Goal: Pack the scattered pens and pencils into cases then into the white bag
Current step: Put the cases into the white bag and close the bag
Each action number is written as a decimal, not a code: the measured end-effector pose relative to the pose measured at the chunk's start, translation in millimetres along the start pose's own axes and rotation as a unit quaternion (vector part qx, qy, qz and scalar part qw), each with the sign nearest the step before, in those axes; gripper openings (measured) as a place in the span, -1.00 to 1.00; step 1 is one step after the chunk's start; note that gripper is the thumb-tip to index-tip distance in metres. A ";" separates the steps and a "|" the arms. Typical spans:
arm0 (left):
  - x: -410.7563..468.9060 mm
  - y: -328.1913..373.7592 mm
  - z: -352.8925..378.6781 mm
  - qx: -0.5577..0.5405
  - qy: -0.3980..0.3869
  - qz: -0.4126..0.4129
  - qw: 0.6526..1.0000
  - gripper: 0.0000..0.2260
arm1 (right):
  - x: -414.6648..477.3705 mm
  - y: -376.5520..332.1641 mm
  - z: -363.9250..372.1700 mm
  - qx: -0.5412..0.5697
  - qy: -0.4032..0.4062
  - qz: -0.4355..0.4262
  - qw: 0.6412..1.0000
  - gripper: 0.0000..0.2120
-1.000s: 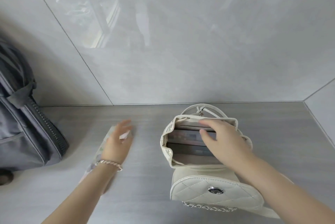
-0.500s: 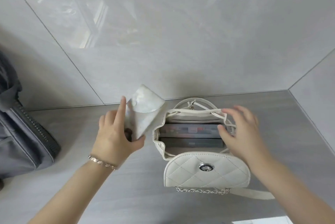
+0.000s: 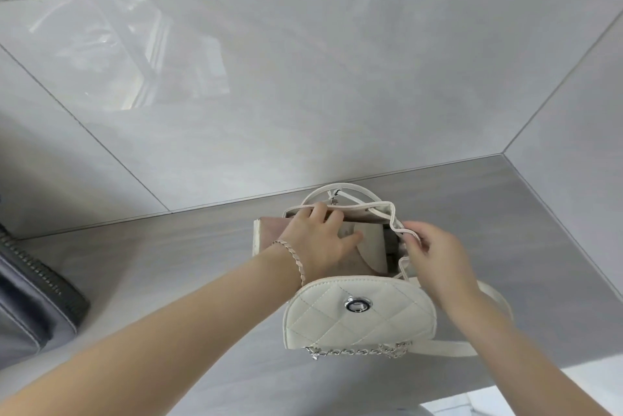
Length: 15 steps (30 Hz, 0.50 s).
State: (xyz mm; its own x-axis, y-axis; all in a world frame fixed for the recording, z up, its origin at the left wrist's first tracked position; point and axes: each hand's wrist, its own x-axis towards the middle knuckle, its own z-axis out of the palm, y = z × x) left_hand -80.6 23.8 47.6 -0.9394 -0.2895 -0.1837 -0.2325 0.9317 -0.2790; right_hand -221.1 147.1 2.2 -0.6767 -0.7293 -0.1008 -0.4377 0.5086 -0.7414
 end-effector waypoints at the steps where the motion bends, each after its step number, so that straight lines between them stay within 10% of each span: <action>1: 1.5 1.7 2.1 -0.018 -0.009 0.002 1.000 -0.47 | 0.0 0.6 0.7 0.006 0.005 -0.001 1.000 -0.79; 15: 14.4 11.2 9.3 -0.126 -0.064 -0.013 0.990 -0.35 | 2.7 6.9 -4.2 0.024 -0.021 -0.038 0.999 -0.80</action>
State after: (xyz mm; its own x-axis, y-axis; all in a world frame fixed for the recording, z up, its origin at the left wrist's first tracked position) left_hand -94.4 28.0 33.1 -0.8968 -0.3235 -0.3017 -0.3261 0.9443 -0.0433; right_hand -228.4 150.6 -0.4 -0.6167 -0.7841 -0.0701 -0.4570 0.4290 -0.7792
